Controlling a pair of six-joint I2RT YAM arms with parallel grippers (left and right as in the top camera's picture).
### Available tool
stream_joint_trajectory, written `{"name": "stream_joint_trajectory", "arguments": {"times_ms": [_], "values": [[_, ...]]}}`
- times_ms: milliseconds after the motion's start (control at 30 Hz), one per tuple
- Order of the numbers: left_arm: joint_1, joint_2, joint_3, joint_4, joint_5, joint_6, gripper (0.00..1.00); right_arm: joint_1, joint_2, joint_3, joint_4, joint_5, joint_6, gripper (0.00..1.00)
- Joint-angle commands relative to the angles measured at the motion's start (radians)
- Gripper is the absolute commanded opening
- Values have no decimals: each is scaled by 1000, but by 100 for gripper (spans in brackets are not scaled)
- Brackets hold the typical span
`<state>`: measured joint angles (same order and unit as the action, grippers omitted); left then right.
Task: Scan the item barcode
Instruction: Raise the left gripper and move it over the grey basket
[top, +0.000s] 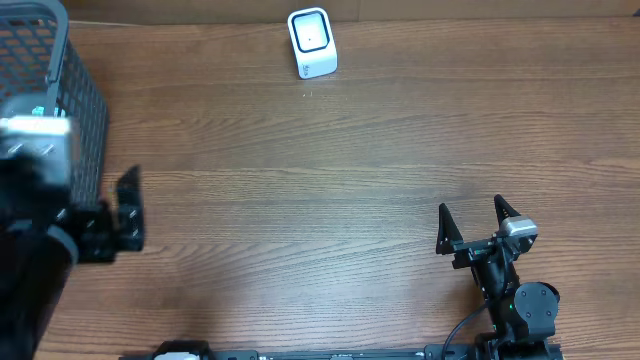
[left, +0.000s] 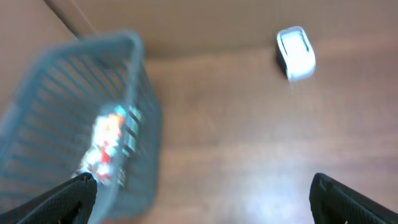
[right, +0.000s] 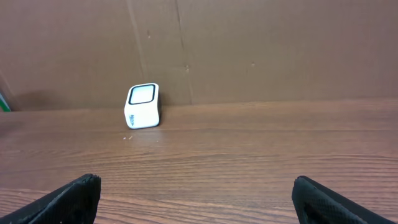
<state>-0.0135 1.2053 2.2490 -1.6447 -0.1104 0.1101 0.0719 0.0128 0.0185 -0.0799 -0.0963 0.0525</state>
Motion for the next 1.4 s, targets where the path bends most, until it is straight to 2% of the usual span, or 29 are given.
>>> {"name": "stream_joint_trajectory", "arguments": {"times_ms": [0,367,567,733,1067,1367], "values": [[-6,79,11,-25,59,-32,99,-6,-10,-11,3,13,8,100],[-6,242,11,31,47,-33,100,-6,-10,-11,3,13,8,100],[12,328,11,101,-107,-74,100,-6,-10,-11,3,13,8,100],[131,352,11,162,-75,-100,99,-6,-10,-11,3,13,8,100],[504,378,11,320,5,-91,100,-6,-10,-11,3,13,8,100],[633,493,11,356,8,-30,100,-6,-10,-11,3,13,8,100]]}}
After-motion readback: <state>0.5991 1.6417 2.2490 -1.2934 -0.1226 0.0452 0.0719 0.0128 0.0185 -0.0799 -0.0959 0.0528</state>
